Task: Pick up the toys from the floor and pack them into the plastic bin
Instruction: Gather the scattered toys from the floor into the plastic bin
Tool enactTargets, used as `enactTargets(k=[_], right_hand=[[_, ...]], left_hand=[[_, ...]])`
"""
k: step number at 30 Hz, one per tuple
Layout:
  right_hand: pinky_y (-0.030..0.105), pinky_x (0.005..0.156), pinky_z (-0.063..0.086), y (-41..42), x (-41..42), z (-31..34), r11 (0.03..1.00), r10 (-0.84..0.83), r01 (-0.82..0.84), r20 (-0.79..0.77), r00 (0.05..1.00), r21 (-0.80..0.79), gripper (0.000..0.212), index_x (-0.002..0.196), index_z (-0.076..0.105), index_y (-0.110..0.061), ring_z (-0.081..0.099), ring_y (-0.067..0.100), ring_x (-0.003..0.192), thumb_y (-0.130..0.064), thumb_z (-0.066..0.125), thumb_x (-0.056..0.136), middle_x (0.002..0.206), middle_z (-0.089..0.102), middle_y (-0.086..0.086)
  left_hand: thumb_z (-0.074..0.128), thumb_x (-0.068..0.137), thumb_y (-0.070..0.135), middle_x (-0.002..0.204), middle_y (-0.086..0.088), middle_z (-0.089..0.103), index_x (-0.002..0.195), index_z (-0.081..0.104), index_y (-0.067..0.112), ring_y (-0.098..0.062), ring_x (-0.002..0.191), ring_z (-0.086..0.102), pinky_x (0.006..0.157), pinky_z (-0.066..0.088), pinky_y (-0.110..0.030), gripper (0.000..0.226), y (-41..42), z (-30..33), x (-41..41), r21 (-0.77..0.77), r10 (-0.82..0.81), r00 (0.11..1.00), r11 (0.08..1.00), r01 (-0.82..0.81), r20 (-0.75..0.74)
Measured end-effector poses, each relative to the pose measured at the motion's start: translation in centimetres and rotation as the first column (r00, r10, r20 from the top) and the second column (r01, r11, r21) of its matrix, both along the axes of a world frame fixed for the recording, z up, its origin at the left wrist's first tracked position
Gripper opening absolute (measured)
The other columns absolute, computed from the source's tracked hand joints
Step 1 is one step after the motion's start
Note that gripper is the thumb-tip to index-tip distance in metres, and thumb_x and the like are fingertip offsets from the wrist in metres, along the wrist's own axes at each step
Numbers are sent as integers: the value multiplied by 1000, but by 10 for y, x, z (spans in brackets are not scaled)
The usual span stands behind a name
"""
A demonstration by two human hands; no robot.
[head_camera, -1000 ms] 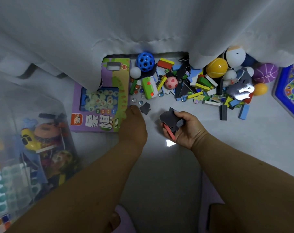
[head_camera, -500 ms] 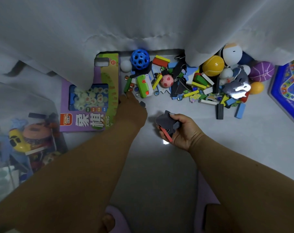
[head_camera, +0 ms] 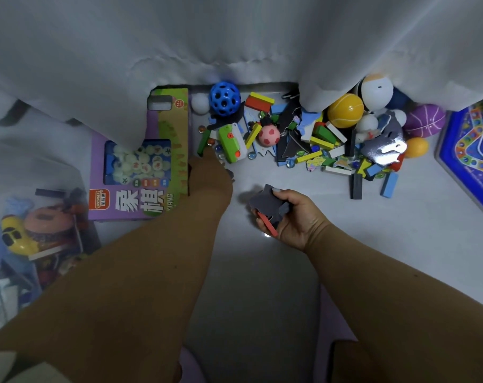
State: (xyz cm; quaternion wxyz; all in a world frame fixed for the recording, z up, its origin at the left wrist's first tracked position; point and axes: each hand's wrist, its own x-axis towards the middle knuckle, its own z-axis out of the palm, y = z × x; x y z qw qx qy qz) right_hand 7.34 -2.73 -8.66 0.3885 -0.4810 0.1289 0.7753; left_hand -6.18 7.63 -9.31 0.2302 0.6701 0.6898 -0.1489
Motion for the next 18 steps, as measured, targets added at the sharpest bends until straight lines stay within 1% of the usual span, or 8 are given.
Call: enactTargets(k=[2,4,7,10,12,14,16,18], right_hand=[[28,56,56,0,0,1,1000,0,0,0,1000,-2,31,99,62,-7,64,24,70,-24,56,73,90,64,14],[28,57,56,0,0,1,1000,-7,7,-2,1000,5,33,100,62,-7,64,24,71,-24,57,72,89,65,14],[29,58,57,2,-1,2,999,-32,32,4,999,2,25,100,62,-7,66,24,71,-22,52,83,84,68,13],[31,57,58,8,-3,2,993,-117,118,14,993,-25,24,101,60,-6,64,27,78,-24,48,90,89,65,14],[31,55,57,13,-6,2,982,-184,184,24,983,-37,25,105,59,-7,61,27,80,-25,49,91,93,63,14],[32,62,57,18,-7,3,970,-241,242,19,970,-14,25,104,61,-9,61,25,79,-26,49,91,92,65,11],[33,74,55,22,-7,5,957,-288,288,0,958,22,24,98,64,-8,64,24,77,-25,48,93,88,68,9],[32,75,52,23,-6,9,951,-306,305,11,952,60,24,92,65,-8,68,21,69,-24,47,94,76,71,7]], left_hand=[[47,93,10,132,-23,45,145,20,5,-37,122,43,105,35,-42,58,2,-7,-4,16,-75,996,997,76,-58],[47,93,9,129,-22,50,144,24,4,-35,118,48,101,38,-38,56,3,-13,-8,11,-69,997,998,69,-18],[48,86,8,116,-21,59,124,48,6,-37,102,60,88,52,-44,38,-2,-14,-13,-4,108,972,994,-109,210],[46,85,11,104,-20,62,104,51,11,-38,86,64,74,57,-46,20,-14,3,-9,-9,203,891,976,-218,407],[47,89,13,102,-17,60,99,49,17,-35,83,64,72,57,-46,11,-28,25,1,5,154,846,983,-182,510],[51,93,15,104,-12,54,101,50,16,-29,81,63,69,57,-45,9,-44,44,13,1,88,801,994,-110,592],[51,95,18,105,-9,47,104,50,15,-28,81,60,69,57,-45,10,-62,57,26,-41,18,792,999,8,610],[50,95,18,106,-11,46,108,51,16,-29,82,59,72,56,-44,13,-73,62,33,-60,-38,802,994,92,597]])
